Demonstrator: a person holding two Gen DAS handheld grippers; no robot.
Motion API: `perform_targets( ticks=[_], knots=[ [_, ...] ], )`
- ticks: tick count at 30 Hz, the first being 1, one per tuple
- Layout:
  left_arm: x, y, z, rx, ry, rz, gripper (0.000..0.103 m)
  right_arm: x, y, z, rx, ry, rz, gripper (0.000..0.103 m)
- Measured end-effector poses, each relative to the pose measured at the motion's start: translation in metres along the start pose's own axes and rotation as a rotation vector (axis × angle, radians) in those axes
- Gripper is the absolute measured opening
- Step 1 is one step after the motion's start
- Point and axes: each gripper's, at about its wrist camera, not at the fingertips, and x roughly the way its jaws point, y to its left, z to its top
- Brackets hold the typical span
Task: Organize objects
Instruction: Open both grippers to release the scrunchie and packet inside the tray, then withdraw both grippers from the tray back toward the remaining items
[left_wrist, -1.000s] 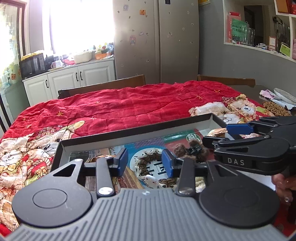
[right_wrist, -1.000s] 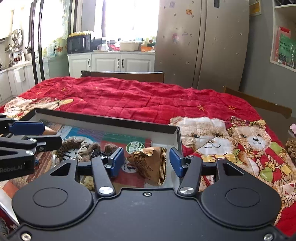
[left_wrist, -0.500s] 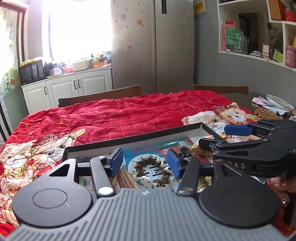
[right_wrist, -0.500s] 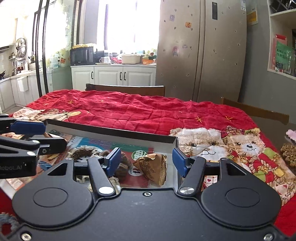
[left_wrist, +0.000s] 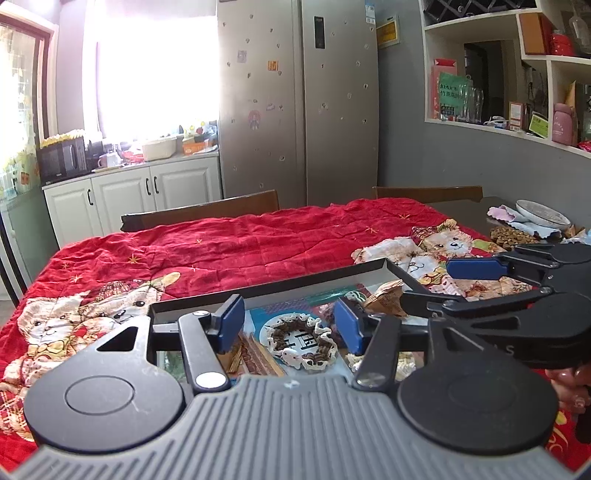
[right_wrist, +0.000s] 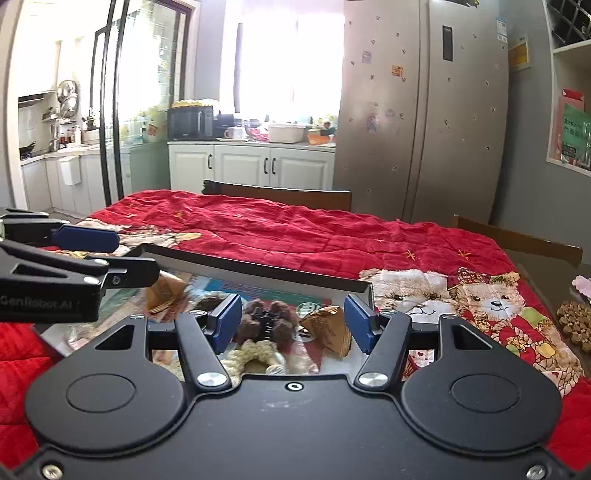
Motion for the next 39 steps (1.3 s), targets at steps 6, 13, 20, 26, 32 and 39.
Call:
perform_targets(
  ticks=[6, 13, 20, 26, 32, 39],
  knots=[
    [-0.02, 0.002, -0.003, 0.007, -0.021, -0.005, 0.07, -0.026, 0.006, -0.002, -0.011, -0.02, 0.03, 0.061],
    [-0.037, 0.003, -0.011, 0.011, -0.03, -0.008, 0.071, -0.053, 0.011, -0.009, -0.027, -0.034, 0.05, 0.064],
    [-0.056, 0.001, -0.019, 0.022, -0.043, -0.02, 0.073, -0.073, 0.014, -0.017, -0.034, -0.043, 0.059, 0.065],
    [-0.069, 0.001, -0.024, 0.034, -0.053, -0.019, 0.075, -0.089, 0.011, -0.025, -0.032, -0.04, 0.045, 0.065],
    [-0.082, 0.003, -0.03, 0.021, -0.054, -0.027, 0.076, -0.103, 0.002, -0.034, 0.006, -0.031, 0.052, 0.065],
    [-0.094, 0.002, -0.037, 0.019, -0.056, -0.033, 0.077, -0.114, 0.004, -0.048, 0.013, -0.016, 0.066, 0.066]
  ],
)
